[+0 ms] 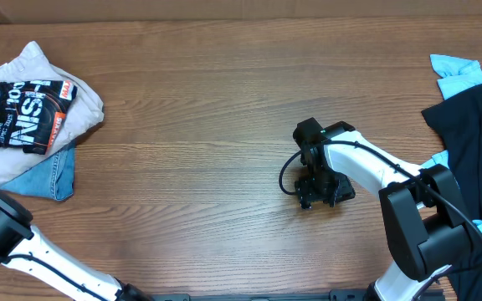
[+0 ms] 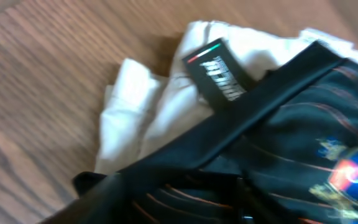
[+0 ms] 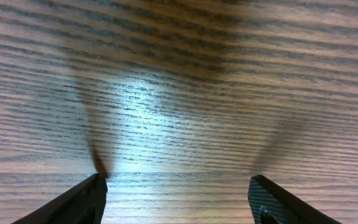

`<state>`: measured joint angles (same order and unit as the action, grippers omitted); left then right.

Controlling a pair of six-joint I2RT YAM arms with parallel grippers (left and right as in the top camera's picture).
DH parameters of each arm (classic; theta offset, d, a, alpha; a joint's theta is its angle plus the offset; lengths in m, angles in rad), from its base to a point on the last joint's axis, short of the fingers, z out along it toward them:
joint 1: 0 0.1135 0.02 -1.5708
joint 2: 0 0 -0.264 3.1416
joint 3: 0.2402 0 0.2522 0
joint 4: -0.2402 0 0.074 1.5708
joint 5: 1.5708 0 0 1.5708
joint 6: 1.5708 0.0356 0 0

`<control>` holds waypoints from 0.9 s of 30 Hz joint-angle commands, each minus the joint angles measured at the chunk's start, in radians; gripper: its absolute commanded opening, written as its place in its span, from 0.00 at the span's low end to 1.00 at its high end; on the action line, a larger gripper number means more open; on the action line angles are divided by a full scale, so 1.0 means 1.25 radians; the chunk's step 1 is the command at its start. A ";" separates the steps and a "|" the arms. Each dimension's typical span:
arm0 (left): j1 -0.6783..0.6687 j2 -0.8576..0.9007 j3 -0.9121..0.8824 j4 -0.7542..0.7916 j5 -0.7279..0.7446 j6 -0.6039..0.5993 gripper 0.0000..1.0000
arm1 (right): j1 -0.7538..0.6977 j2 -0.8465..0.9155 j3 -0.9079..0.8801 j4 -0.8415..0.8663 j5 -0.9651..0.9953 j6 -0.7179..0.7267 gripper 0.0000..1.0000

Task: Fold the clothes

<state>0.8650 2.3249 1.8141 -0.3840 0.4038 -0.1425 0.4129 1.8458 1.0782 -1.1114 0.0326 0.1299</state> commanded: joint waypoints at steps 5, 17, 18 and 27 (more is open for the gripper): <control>-0.016 -0.190 0.052 -0.007 0.128 -0.018 0.89 | -0.004 0.008 -0.006 0.031 -0.005 0.004 0.77; -0.303 -0.343 0.052 -0.222 0.075 0.064 1.00 | -0.004 0.008 0.014 0.192 -0.156 0.004 1.00; -0.342 -0.343 0.052 -0.243 0.041 0.077 1.00 | -0.004 0.008 0.021 0.199 -0.155 0.004 1.00; -0.662 -0.343 0.052 -0.354 -0.116 0.138 1.00 | -0.031 0.008 0.174 0.238 -0.154 0.048 1.00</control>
<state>0.1463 1.9007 1.8816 -0.8021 0.3420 -0.0177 0.4057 1.8565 1.1885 -0.8246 -0.1410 0.1509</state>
